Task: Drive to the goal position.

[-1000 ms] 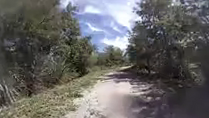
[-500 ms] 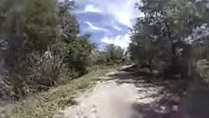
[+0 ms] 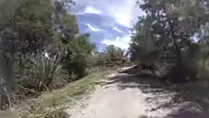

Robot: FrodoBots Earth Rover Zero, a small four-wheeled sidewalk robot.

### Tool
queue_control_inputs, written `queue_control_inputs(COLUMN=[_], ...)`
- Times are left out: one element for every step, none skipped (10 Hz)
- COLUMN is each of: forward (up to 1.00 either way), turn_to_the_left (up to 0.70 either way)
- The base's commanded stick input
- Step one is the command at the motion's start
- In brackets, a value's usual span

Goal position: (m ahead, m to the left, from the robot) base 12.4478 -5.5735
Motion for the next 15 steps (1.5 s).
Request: queue_control_inputs(forward=[0.7, 0.7, 0.7, 0.7, 0.7, 0.7, 0.7, 0.7, 0.7, 0.7, 0.7, 0.7, 0.7, 0.7, 0.7], turn_to_the_left=[0.0, 0.0, 0.0, 0.0, 0.0, 0.0, 0.0, 0.0, 0.0, 0.0, 0.0, 0.0, 0.0, 0.0, 0.0])
